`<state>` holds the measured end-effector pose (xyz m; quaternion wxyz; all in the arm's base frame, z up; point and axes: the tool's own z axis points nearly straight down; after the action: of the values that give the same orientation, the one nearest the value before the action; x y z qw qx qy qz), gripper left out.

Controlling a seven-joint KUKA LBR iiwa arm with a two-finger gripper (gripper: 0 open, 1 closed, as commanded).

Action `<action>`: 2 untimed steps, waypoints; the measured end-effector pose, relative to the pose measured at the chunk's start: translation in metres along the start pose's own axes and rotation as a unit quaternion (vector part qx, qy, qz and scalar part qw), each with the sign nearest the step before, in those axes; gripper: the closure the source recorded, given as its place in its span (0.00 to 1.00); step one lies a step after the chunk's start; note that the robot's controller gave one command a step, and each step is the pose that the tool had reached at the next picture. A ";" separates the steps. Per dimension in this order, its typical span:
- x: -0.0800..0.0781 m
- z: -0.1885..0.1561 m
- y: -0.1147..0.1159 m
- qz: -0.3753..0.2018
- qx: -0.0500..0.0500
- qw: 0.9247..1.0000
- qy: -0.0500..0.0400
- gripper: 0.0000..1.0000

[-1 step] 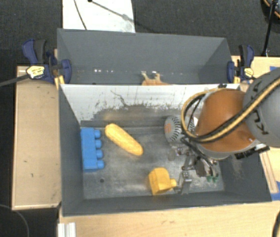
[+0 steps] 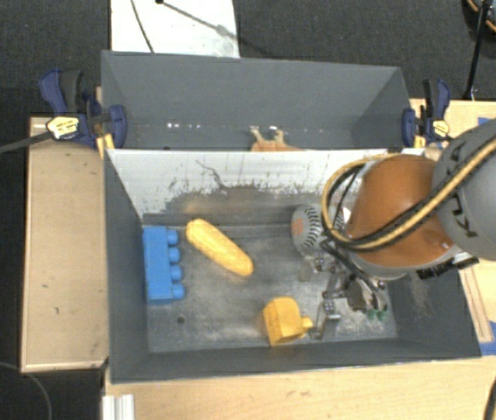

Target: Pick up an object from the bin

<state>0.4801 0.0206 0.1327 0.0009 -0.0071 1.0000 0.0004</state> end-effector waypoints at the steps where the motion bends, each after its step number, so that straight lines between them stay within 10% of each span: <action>1: -0.004 0.013 0.003 -0.014 0.000 1.000 -0.001 0.00; 2: -0.002 0.032 0.008 -0.004 0.000 1.000 0.002 0.00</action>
Offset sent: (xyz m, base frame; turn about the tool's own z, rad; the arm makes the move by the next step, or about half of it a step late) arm 0.0009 0.0136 -0.0406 0.1620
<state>0.4823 0.0290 0.1006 -0.0008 -0.0110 0.9999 0.0002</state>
